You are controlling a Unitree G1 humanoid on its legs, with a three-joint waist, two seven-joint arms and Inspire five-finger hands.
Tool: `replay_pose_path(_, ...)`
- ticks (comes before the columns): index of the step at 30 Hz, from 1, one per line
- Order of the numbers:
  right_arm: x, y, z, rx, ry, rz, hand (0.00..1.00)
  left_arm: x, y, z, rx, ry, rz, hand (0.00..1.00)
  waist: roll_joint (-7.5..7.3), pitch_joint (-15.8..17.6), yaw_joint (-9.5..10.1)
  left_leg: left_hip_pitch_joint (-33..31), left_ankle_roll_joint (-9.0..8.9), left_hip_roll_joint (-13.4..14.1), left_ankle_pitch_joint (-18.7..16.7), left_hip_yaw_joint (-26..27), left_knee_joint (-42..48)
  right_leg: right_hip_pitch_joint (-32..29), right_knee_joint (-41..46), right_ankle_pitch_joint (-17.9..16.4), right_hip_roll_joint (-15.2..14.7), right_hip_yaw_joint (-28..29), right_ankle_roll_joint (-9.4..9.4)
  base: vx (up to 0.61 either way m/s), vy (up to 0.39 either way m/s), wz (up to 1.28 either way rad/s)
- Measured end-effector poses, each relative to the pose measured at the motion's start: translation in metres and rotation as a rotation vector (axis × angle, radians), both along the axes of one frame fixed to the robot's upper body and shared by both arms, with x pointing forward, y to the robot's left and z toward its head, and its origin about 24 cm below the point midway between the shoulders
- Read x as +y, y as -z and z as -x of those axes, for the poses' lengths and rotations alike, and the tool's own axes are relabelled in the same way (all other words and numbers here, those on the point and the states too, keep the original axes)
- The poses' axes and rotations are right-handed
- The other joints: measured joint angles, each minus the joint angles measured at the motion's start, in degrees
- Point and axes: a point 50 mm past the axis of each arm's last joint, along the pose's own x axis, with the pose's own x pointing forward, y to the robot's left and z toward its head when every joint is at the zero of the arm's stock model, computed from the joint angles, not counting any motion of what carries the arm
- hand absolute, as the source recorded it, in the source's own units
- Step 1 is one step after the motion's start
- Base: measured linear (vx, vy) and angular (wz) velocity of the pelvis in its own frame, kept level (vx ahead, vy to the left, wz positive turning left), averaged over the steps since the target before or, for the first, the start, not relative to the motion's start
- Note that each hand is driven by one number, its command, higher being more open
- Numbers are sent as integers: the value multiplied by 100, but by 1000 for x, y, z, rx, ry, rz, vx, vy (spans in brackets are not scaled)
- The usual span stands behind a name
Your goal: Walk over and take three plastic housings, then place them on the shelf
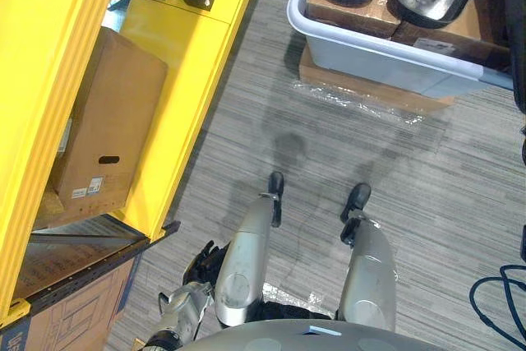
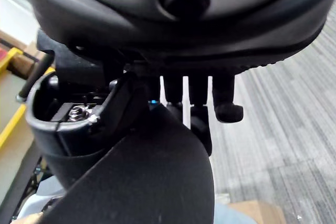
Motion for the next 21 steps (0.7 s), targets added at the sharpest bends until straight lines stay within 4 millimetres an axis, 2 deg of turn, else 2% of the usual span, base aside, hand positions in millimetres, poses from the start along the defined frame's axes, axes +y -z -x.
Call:
replay_pose_path(7, 1, 13, 3, 17, 7, -22, 0, 1, 0, 0, -4, -1, -8, 100, -6, 4, -26, 301, 6, -15, 30, 22, -110, 288, -82, 10, -6, 6, 17, 7, 15, 1)
replay_pose_path(11, 0, 13, 4, -4, 36, -32, 0, 2, -2, -2, -22, 10, -35, 100, -28, 18, -45, 444, 7, -17, 44, 35, -216, 412, -151, 2, 3, 1, 28, 0, 0, 0)
replay_pose_path(14, 4, 22, 4, -35, 60, -36, 0, 5, -3, 0, -37, -4, -56, 100, -147, 85, -122, 744, 2, -18, 44, 41, -343, 683, -218, -12, 8, 0, 36, 39, 22, 1)
replay_pose_path(15, 6, 22, 3, -55, 64, -31, 0, 6, -4, 0, -49, -4, -69, 100, -256, 142, -160, 815, -5, -20, 54, 48, -398, 749, -272, -13, 14, -2, 38, 41, 23, -3)
replay_pose_path(16, 7, 21, 4, -85, 65, -22, 0, 8, -7, 0, -69, 0, -89, 100, -265, 119, -179, 926, -10, -20, 65, 75, -474, 839, -336, -7, 19, -2, 47, 38, 21, -6)
replay_pose_path(17, 7, 20, 6, -107, 71, 5, 0, 11, -10, -3, -88, -13, -100, 100, -367, 161, -194, 1073, -19, -28, 93, 99, -590, 965, -433, 9, 25, -2, 72, 51, 22, -5)
replay_pose_path(18, 8, 19, 8, -117, 76, 25, 0, 12, -12, -4, -103, -24, -103, 100, -391, 173, -200, 1167, -24, -31, 105, 105, -658, 1049, -487, 17, 30, -2, 83, 52, 12, -5)
replay_pose_path(20, 16, 21, 11, -164, 84, 99, 0, 19, -23, -10, -189, -63, -125, 100, -602, 182, -269, 1563, -50, -31, 171, 137, -956, 1399, -714, 44, 67, 2, 92, 80, 0, -2)
replay_pose_path(21, 19, 21, 11, -176, 85, 120, 0, 21, -27, -13, -214, -72, -130, 100, -652, 164, -304, 1656, -63, -31, 186, 138, -1030, 1488, -781, 59, 81, -3, 83, 98, -21, -1)
